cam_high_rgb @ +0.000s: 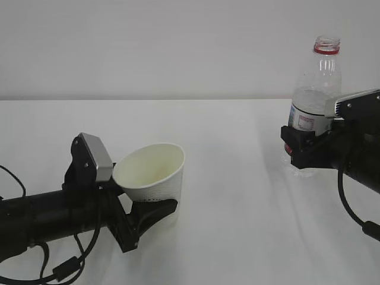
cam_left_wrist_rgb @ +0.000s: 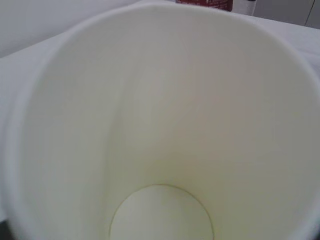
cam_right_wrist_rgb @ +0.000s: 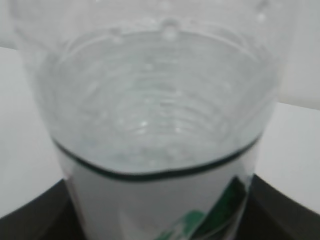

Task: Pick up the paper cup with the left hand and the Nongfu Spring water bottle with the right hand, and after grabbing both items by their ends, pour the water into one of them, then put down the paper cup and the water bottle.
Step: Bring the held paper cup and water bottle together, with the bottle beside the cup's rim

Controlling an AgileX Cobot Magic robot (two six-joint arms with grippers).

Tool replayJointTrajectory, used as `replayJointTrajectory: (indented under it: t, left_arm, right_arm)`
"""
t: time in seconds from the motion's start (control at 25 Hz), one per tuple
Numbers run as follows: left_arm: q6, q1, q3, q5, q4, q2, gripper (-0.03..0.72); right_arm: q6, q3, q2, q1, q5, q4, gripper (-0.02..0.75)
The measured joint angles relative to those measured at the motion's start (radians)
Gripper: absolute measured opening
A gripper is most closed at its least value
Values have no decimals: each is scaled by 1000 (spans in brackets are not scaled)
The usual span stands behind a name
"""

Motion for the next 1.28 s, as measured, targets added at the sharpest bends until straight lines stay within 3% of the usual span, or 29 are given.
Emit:
replayJointTrajectory:
  t: [0.88,1.28]
  left_arm:
    - [-32,-54,-6,0,1,0,532]
    - [-66,-58,-6,0,62,0,531]
  right_arm:
    - [-1,0,0,0,0,0,520]
    - [-1,0,-104,0,150,-22,520]
